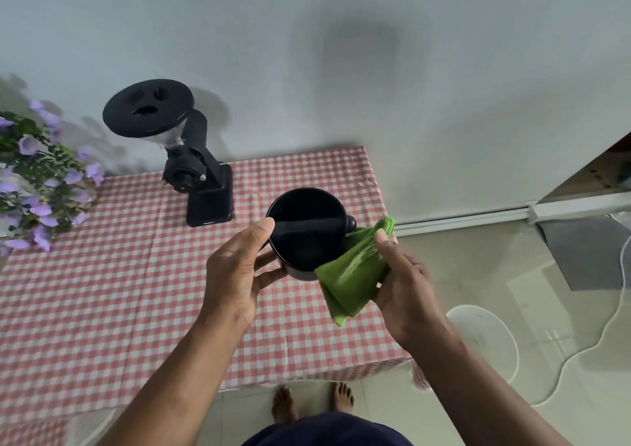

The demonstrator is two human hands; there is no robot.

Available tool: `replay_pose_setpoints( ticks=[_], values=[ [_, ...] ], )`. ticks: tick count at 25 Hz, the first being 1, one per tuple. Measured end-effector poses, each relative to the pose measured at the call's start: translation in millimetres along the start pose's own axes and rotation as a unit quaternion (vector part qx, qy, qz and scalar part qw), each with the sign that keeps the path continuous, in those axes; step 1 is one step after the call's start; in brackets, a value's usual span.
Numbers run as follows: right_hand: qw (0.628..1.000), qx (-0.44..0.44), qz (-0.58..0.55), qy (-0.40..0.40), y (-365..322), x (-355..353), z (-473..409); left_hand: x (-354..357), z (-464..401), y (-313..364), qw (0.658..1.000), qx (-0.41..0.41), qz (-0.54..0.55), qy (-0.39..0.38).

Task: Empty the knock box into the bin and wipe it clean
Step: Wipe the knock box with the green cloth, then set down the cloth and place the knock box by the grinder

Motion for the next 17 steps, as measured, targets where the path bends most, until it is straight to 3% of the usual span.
replay_pose_setpoints(
  ticks=[4, 7, 9, 13, 15, 17],
  values=[
    [0.996, 0.009, 0.075, 0.050, 5, -12, -8, 6, 1, -10, 1.000, -0.006, -0.008, 0.001],
    [0.974, -0.064, 0.206, 0.071, -11, -23, -13, 4, -1, -14, 1.000, -0.013, 0.006, 0.007],
    [0.942, -0.082, 0.321, 0.055, -18, -31, -18, 2, -3, -19, 1.000, -0.021, 0.015, 0.013],
    [0.878, -0.022, 0.475, 0.047, -14, -70, -39, -1, -3, -32, 0.999, -0.031, 0.018, 0.027],
    [0.841, -0.073, 0.536, 0.008, -13, -72, -43, -2, -3, -36, 0.999, -0.032, 0.016, 0.032],
    [0.764, -0.153, 0.623, -0.068, 13, -64, -36, -4, -3, -42, 0.999, -0.036, 0.010, 0.037]
  ],
)
Point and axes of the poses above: each hand's wrist, its own z-axis away from the middle knuckle, its own x-axis out of the palm, y = z × x, the point moved 7 cm from there along -z, towards the middle knuckle, and after that the axes turned 1 degree about y, right-handed, at the moved point
